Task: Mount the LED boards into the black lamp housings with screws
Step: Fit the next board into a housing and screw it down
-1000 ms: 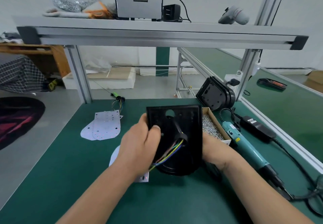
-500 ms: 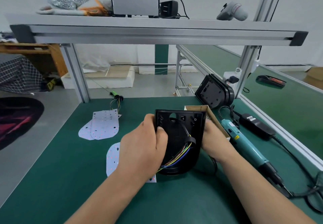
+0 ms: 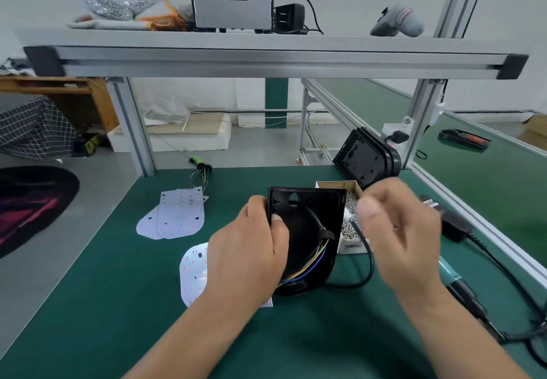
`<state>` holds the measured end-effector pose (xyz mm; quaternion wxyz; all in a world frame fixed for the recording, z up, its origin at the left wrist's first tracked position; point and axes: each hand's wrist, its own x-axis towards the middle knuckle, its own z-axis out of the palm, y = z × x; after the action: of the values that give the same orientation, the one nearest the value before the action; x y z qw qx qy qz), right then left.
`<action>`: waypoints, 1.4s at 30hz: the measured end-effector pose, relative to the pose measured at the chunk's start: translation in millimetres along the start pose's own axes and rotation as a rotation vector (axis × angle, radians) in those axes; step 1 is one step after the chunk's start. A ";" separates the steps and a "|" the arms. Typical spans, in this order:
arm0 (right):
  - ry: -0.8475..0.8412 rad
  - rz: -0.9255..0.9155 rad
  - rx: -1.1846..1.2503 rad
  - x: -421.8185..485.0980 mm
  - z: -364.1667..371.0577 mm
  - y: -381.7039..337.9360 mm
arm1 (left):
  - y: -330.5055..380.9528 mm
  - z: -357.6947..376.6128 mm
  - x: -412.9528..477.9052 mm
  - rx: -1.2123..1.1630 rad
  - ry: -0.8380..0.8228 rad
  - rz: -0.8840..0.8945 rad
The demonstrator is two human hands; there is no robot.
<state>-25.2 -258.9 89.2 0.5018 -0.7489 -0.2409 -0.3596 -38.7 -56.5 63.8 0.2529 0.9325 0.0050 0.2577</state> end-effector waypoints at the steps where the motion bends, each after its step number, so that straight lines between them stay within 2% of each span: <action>1: -0.132 0.009 -0.098 -5.3 1.2 -6.4 | -0.4 0.8 -0.1 -0.012 0.007 0.000; 4: -0.439 0.175 -0.431 -10.9 8.2 -9.8 | -1.0 3.6 -1.3 -0.071 0.038 0.017; 6: -0.508 0.301 -0.386 -8.8 12.8 -8.3 | -2.3 5.1 -2.0 -0.081 0.062 0.040; 8: -0.449 0.377 -0.245 -9.5 14.5 -5.4 | -3.7 5.5 -0.6 -0.057 0.079 0.059; 11: -0.345 0.375 -0.200 -13.4 17.1 -2.1 | -5.2 1.0 3.6 0.026 0.128 0.112; 17: -0.341 0.435 -0.089 -10.6 22.7 11.8 | -7.8 -2.3 3.5 -0.017 0.050 0.139; 21: -0.117 0.496 -0.040 -9.0 31.8 20.1 | -8.0 -4.6 3.2 -0.013 -0.001 0.119; 23: -0.028 0.514 0.116 -8.3 38.4 19.7 | -5.9 -5.8 2.5 0.006 -0.008 0.144; 26: 0.044 0.530 0.493 -6.8 46.9 17.5 | -3.9 -5.9 2.2 0.010 -0.027 0.154; 28: 0.073 0.522 0.585 -3.5 51.8 19.2 | -4.3 -6.6 3.1 -0.011 -0.047 0.134; 32: 0.037 0.481 0.586 2.0 56.0 23.8 | -6.4 -6.1 5.0 -0.216 -0.075 0.134; 36: -0.014 0.574 0.618 4.6 56.1 29.0 | -8.8 -4.1 2.9 -0.320 -0.095 0.191; 39: 0.021 0.658 0.630 6.5 55.0 34.2 | -13.5 -3.3 5.9 -0.501 -0.113 0.092; 42: -0.030 0.612 0.599 7.2 53.5 35.1 | -15.1 -6.9 10.7 -0.640 -0.162 0.088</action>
<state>20.6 -222.8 61.8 0.7772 -0.6121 -0.1087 -0.0974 -30.9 -38.6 66.8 0.5211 0.8226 -0.1367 0.1818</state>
